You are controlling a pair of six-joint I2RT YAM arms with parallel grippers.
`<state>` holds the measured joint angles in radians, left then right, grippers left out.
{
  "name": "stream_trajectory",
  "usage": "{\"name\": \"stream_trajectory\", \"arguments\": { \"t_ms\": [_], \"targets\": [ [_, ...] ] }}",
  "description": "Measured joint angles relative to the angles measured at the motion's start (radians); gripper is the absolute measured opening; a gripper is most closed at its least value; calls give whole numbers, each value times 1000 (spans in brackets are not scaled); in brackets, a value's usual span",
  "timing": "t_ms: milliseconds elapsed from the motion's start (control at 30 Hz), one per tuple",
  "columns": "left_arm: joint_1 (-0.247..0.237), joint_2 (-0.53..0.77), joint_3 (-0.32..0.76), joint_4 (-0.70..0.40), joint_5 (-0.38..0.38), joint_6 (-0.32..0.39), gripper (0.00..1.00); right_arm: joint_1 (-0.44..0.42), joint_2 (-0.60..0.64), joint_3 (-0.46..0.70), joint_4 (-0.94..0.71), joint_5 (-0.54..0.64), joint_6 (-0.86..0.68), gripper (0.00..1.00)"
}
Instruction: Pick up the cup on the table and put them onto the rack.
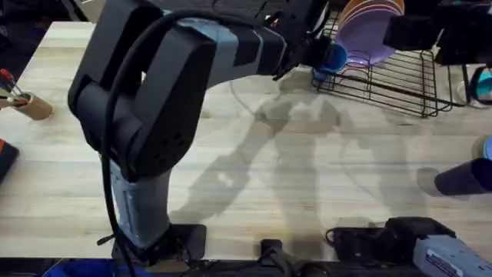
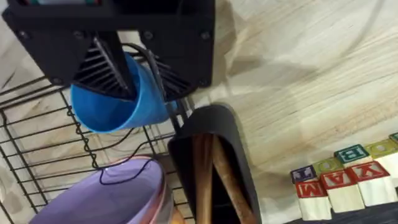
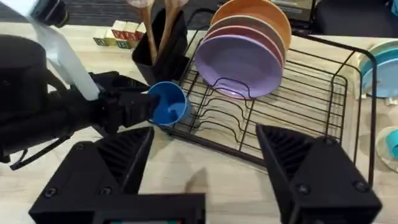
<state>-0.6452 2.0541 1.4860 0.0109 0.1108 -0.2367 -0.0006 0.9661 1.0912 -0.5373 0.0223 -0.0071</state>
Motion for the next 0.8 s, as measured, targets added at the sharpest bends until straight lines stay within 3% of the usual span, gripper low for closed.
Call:
{"name": "stream_trajectory", "arguments": {
  "t_ms": [800],
  "targets": [
    [2, -18, 0, -45, 2, 0, 367, 0, 0, 0, 0, 0, 0, 995]
  ]
}}
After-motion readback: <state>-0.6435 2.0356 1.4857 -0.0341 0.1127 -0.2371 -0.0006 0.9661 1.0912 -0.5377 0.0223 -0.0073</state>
